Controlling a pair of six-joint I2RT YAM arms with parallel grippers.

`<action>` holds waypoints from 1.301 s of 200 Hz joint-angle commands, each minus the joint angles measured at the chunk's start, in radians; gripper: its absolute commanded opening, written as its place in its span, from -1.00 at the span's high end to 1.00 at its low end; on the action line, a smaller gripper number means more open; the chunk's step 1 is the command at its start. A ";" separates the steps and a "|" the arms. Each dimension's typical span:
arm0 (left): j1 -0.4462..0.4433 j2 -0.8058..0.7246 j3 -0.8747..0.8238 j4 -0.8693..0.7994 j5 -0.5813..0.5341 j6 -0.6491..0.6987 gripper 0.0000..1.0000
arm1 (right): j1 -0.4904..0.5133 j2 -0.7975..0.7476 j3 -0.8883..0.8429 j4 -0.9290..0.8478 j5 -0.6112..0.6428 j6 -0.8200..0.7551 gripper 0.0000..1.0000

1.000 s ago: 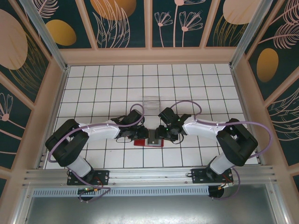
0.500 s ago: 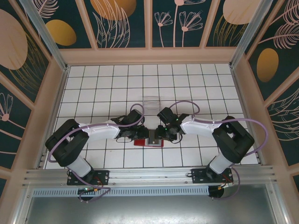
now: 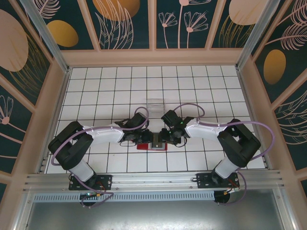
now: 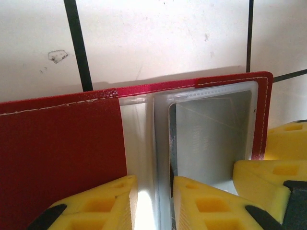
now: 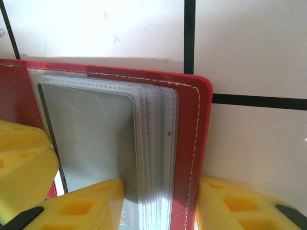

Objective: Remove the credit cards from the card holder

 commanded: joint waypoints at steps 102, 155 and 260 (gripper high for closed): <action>-0.002 0.075 0.053 -0.179 -0.131 0.063 0.40 | 0.008 0.025 -0.032 -0.017 0.033 0.012 -0.01; -0.003 0.040 0.050 -0.180 -0.147 0.054 0.54 | 0.001 0.026 -0.047 -0.028 0.054 0.021 -0.10; -0.003 -0.031 0.047 -0.147 -0.146 0.036 0.61 | -0.008 0.027 -0.056 -0.028 0.055 0.013 0.13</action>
